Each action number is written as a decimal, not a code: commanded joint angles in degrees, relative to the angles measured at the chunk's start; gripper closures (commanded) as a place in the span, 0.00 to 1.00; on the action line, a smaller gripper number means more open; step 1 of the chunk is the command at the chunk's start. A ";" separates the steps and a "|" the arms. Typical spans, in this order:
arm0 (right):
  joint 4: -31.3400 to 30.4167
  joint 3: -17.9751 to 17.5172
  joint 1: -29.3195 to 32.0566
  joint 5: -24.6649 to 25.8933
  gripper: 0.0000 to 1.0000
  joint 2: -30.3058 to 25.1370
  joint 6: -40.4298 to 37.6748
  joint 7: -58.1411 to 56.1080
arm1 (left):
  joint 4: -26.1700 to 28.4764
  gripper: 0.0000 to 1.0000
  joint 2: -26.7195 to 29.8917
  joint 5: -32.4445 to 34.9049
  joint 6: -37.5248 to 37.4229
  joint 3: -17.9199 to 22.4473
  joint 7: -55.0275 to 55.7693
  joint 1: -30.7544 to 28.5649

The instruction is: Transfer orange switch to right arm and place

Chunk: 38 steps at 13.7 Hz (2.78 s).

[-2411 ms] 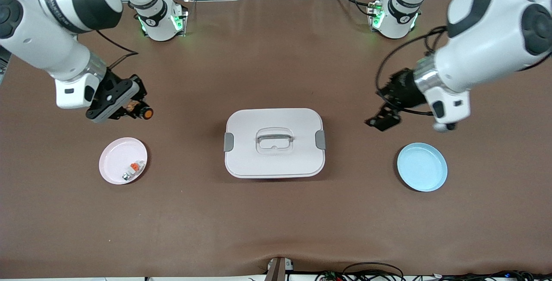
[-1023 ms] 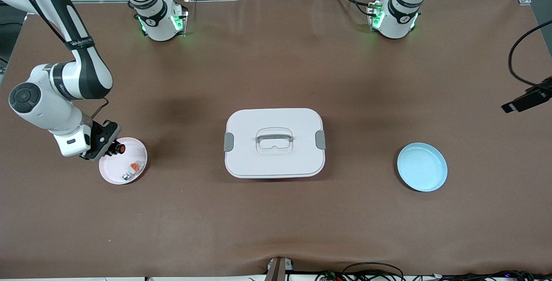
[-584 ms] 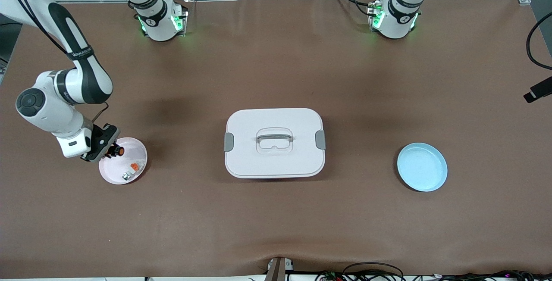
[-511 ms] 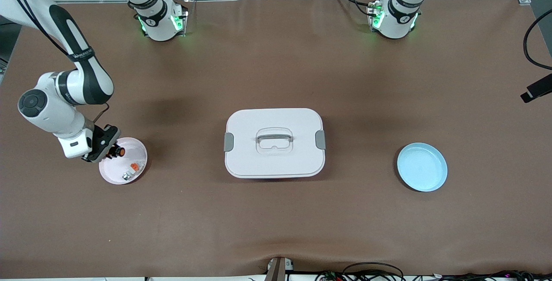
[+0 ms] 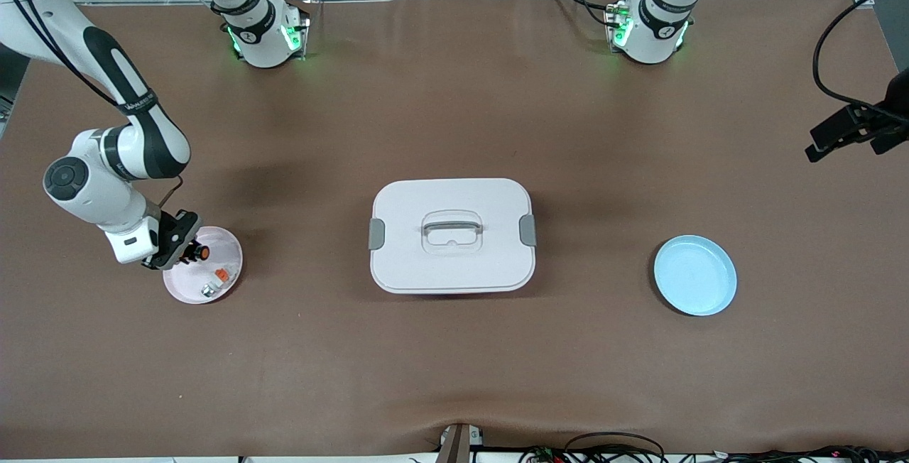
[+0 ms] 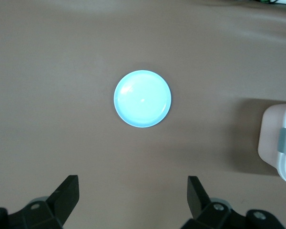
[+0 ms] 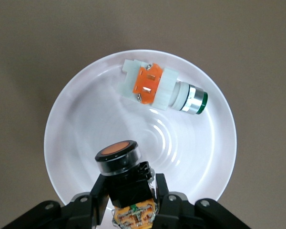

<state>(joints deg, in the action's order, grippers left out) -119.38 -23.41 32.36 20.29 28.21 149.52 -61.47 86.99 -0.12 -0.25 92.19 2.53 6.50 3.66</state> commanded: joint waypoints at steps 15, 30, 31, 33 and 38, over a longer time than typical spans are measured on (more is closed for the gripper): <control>0.90 2.75 -2.57 7.46 0.00 4.92 4.11 6.09 | 6.35 0.00 5.22 -0.90 1.77 -6.39 -1.67 -6.39; 16.26 -0.85 -2.31 1.36 0.00 -4.12 -31.43 5.75 | 2.04 0.00 -1.11 -0.63 1.51 -6.48 -1.49 -6.21; 18.90 -0.85 -2.31 -0.49 0.00 -5.17 -36.88 5.57 | 2.04 0.00 -1.11 -0.63 1.51 -6.39 -1.58 -6.21; 26.09 -0.85 -2.48 -0.78 0.00 -5.80 -47.86 5.74 | 1.87 0.00 -0.85 -0.89 1.42 -6.39 -1.58 -6.39; 33.51 -0.59 -0.56 -4.82 0.00 -9.39 -56.88 6.10 | 1.87 0.00 -0.50 -0.46 0.46 -6.48 -1.41 -6.21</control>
<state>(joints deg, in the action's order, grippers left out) -86.47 -23.95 30.46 17.07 20.28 93.57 -55.90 89.81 -0.84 -0.60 94.05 -3.23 6.06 -1.86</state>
